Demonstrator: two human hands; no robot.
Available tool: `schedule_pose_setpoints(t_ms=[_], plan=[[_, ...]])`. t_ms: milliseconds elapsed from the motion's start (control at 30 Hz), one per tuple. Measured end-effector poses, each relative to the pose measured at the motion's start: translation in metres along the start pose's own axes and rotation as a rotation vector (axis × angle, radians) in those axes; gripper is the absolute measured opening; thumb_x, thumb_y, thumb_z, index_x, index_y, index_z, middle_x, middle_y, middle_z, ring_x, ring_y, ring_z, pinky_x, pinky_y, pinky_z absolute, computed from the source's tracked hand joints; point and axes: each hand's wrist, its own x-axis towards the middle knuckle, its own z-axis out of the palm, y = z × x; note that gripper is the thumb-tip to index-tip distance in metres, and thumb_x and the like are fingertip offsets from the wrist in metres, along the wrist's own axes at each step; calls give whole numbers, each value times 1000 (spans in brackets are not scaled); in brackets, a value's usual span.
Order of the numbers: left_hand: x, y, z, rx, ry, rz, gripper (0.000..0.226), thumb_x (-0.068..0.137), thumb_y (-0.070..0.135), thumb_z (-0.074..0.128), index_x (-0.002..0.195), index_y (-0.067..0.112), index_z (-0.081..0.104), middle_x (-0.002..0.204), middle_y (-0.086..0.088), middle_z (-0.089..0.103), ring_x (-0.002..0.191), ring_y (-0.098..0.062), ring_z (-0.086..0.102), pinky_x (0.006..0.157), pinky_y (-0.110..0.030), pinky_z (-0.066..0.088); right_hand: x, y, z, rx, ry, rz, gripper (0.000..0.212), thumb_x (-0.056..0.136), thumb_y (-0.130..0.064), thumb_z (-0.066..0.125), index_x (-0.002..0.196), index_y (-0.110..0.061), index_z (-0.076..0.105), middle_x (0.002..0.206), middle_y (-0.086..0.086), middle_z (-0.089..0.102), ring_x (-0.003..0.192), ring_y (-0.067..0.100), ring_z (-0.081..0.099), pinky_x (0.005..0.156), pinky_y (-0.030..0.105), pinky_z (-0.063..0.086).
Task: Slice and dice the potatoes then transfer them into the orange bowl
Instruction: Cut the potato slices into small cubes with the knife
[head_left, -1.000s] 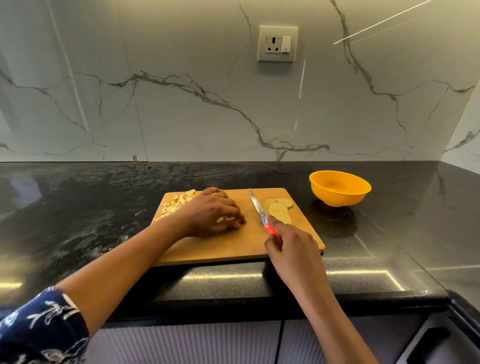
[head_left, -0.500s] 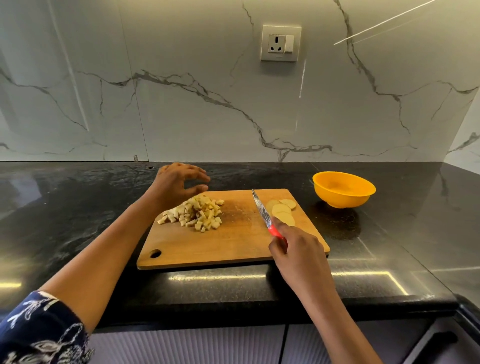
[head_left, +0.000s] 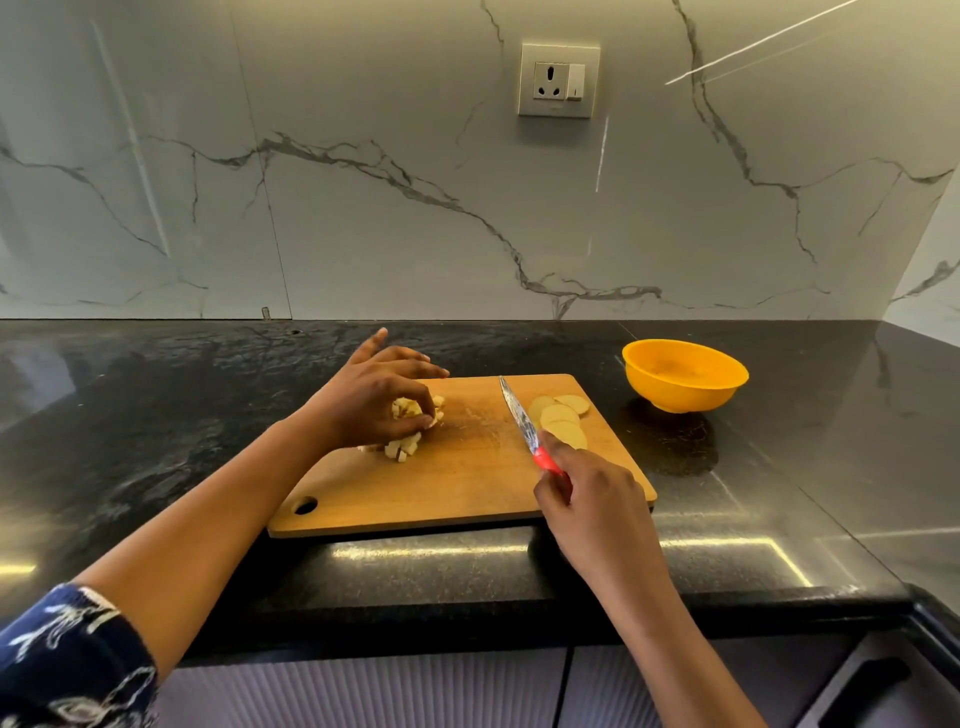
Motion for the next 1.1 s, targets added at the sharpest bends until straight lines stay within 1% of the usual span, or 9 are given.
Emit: schedule_pose_setpoints(t_ms=[100, 200, 333, 467, 533, 667, 833, 933, 1100], plan=[[1, -9, -4, -38, 79, -153, 35, 81, 54, 46, 88, 30, 71, 129, 6, 58, 126, -23, 47, 111, -59, 10, 0, 0, 0, -2, -5, 4, 46, 96, -24, 51, 142, -24, 45, 104, -1, 66, 79, 7, 51, 69, 18, 35], [0, -12, -6, -112, 140, -298, 23, 86, 43, 58, 98, 27, 70, 131, 3, 57, 125, -24, 48, 112, -58, 13, -1, -2, -1, -10, -7, 4, 46, 96, -23, 52, 141, -24, 46, 108, -1, 67, 81, 6, 52, 70, 16, 36], [2, 3, -13, -185, 212, -328, 51, 83, 56, 41, 114, 24, 65, 128, 2, 60, 118, -22, 55, 104, -58, 33, 4, 2, -6, -3, 85, -6, 42, 92, -17, 59, 133, -20, 56, 83, -5, 63, 64, 3, 44, 55, 11, 29], [25, 30, -18, -222, 186, -270, 46, 86, 52, 48, 119, 23, 63, 127, 1, 60, 116, -19, 55, 100, -47, 43, 14, 17, -22, -30, 146, 66, 40, 92, -16, 57, 132, -20, 57, 81, -5, 61, 69, 7, 49, 64, 24, 36], [44, 44, -16, -272, 83, -266, 39, 90, 43, 56, 125, 24, 58, 132, 0, 56, 121, -19, 52, 101, -43, 43, 19, 25, -30, -47, 161, 127, 42, 93, -18, 56, 135, -20, 54, 85, -3, 63, 74, 10, 52, 68, 27, 39], [96, 71, -7, -359, -219, -332, 46, 90, 39, 57, 133, 24, 48, 135, -2, 53, 120, -18, 51, 102, -40, 44, 20, 38, -40, -29, 185, 227, 44, 94, -19, 54, 138, -19, 50, 110, 1, 68, 92, 13, 59, 84, 32, 48], [154, 88, 24, -323, -517, -453, 59, 86, 56, 56, 131, 18, 50, 130, -4, 55, 114, -20, 53, 87, -28, 44, 23, 45, -40, -41, 122, 309, 44, 96, -22, 51, 140, -20, 47, 125, 2, 64, 111, 18, 58, 94, 32, 44], [174, 91, 36, -239, -576, -478, 62, 79, 58, 63, 120, 11, 58, 116, -5, 61, 102, -18, 57, 79, -25, 46, 24, 47, -41, -45, 93, 328, 45, 97, -25, 50, 142, -21, 44, 128, 0, 62, 114, 16, 57, 96, 30, 43], [191, 92, 33, -199, -633, -490, 49, 79, 45, 70, 105, 4, 63, 94, -6, 63, 85, -18, 62, 71, -24, 48, 25, 49, -42, -42, 87, 326, 45, 98, -26, 48, 142, -24, 44, 128, -1, 61, 113, 15, 56, 94, 28, 42]])
